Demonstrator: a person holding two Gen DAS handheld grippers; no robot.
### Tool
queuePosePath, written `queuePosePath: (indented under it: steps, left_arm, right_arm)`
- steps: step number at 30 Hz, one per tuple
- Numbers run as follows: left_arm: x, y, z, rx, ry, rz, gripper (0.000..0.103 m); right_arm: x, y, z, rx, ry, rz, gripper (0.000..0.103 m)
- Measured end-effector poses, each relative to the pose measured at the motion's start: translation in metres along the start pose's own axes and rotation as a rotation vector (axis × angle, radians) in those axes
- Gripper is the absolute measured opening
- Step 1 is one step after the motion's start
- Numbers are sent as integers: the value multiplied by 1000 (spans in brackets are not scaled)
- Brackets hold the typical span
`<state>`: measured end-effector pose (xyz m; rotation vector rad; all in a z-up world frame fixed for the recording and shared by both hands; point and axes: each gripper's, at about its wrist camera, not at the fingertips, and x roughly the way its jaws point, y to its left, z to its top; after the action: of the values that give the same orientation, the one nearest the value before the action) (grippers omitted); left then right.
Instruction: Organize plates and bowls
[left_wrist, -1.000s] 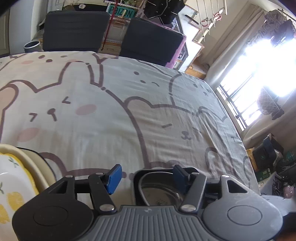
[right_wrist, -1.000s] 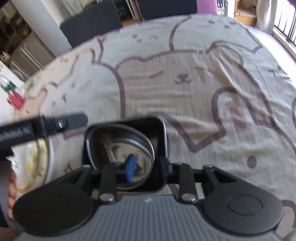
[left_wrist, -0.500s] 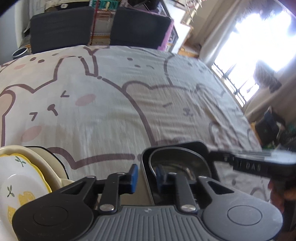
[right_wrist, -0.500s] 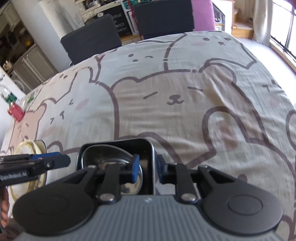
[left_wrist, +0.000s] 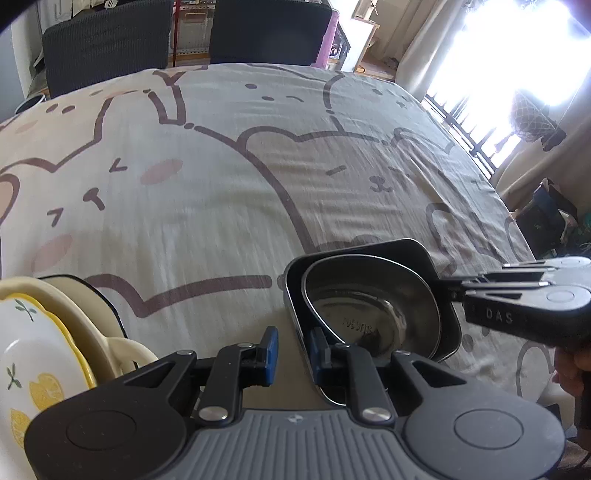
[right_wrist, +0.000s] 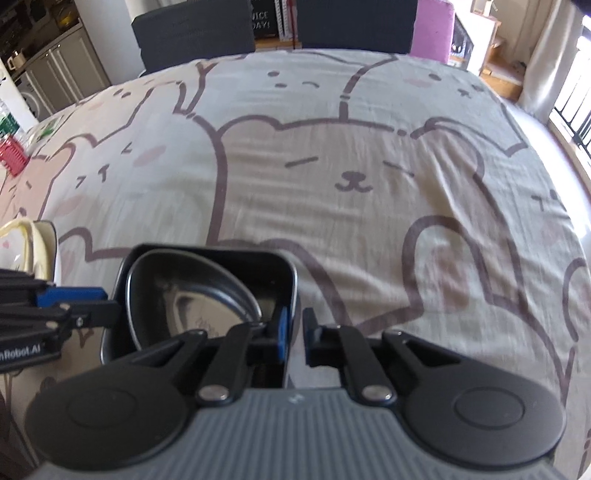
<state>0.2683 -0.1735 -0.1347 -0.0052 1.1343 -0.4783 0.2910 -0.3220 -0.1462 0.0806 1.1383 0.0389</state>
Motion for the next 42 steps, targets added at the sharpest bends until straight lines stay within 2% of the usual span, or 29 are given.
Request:
queuePosePath:
  steps: [4, 8, 13, 18, 25, 34, 42]
  left_arm:
    - [3, -1, -1, -1, 7, 0, 19]
    - [7, 4, -1, -61, 23, -41, 11]
    - [8, 6, -2, -91, 23, -60, 8]
    - [9, 14, -2, -160, 25, -88, 7]
    - [9, 19, -3, -201, 25, -108, 7]
    - [5, 22, -1, -225, 7, -123, 4]
    - [4, 23, -7, -230, 9, -137, 5]
  right_arm:
    - [0, -1, -4, -7, 21, 22, 7]
    - [-3, -3, -5, 6, 15, 45, 6]
    - [-1, -5, -9, -25, -16, 70, 7]
    - [5, -21, -11, 49, 2, 148, 7]
    - [6, -31, -10, 127, 24, 203, 6]
    - [-1, -37, -12, 149, 35, 225, 6]
    - [-8, -37, -15, 154, -21, 199, 6]
